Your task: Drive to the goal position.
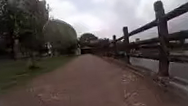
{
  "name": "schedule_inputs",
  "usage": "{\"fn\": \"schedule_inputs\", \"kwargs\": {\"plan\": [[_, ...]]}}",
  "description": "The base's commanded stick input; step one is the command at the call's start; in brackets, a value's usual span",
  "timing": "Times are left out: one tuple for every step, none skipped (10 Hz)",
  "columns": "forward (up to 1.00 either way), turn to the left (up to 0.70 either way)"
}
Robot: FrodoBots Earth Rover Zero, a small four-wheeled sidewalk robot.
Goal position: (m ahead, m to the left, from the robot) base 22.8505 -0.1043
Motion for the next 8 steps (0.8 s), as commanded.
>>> {"fn": "schedule_inputs", "kwargs": {"plan": [[1.00,0.40],[1.00,0.28],[1.00,0.03],[1.00,0.10],[1.00,0.07],[1.00,0.01],[1.00,0.00],[1.00,0.00]]}}
